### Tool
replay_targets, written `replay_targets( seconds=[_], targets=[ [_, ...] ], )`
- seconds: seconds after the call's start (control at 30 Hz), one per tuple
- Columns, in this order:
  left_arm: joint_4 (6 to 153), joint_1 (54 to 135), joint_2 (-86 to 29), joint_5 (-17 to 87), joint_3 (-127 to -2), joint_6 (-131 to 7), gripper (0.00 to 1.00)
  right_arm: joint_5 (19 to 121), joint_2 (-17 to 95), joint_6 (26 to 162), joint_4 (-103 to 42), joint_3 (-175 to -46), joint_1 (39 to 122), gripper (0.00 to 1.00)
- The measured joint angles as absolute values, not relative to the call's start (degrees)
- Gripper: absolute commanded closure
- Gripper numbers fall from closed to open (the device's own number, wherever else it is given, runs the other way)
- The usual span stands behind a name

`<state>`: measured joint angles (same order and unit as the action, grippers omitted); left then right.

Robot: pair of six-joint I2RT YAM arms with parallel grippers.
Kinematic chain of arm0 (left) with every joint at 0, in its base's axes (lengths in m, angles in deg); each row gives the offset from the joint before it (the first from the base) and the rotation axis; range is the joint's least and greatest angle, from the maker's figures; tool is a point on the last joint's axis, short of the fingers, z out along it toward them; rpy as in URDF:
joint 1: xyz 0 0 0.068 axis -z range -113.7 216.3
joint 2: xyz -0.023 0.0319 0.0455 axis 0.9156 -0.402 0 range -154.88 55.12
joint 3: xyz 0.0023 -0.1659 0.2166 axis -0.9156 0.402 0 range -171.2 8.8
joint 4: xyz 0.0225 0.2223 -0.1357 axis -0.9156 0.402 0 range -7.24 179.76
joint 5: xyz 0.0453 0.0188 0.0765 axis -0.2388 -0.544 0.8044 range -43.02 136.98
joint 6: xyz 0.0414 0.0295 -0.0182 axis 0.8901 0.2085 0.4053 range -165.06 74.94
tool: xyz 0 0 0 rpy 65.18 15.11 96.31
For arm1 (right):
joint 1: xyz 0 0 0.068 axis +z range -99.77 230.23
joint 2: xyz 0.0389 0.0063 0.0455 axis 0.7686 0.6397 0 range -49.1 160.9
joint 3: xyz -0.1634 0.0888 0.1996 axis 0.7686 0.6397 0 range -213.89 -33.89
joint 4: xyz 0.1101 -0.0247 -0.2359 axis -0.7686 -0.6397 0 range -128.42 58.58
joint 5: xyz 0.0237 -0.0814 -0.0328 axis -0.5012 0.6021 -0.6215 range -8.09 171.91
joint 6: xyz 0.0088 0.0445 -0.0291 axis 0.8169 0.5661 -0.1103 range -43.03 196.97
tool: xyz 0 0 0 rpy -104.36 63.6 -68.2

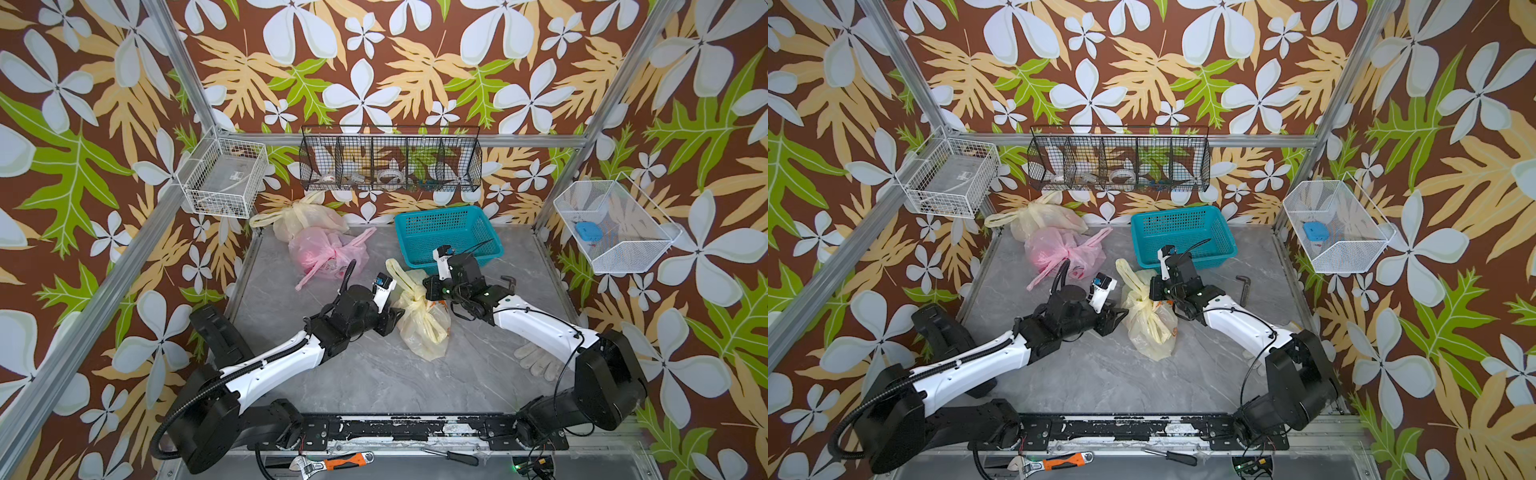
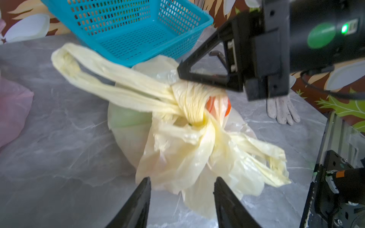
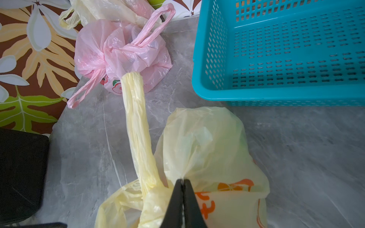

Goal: Untie the knot of a plastic bag & take out the apple
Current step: Untie the plastic bag at the center of the board.

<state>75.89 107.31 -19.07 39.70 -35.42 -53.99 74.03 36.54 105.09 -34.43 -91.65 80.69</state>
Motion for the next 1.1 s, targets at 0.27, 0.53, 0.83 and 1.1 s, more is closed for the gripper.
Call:
replay_targets(
  seconds=[0.27,0.53,0.83,1.1],
  targets=[
    [71.9,107.4,-33.4,29.7,-38.5,-56.4,0.50,73.4,35.3,105.0,-34.4,-90.9,81.0,1.00],
    [73.6,105.5,-32.3,27.0,-40.1,-57.8,1.00,73.6,35.8,103.8,-35.8,-91.8,80.4,1.00],
    [78.1,100.5,-23.0,33.3,-34.9,-57.1,1.00,75.9,32.0,101.9,-39.3,-94.1,73.1,1.00],
    [80.1,98.6,-21.8,35.1,-31.7,-57.1,1.00,75.4,32.3,102.5,-39.2,-88.9,73.0,1.00]
  ],
)
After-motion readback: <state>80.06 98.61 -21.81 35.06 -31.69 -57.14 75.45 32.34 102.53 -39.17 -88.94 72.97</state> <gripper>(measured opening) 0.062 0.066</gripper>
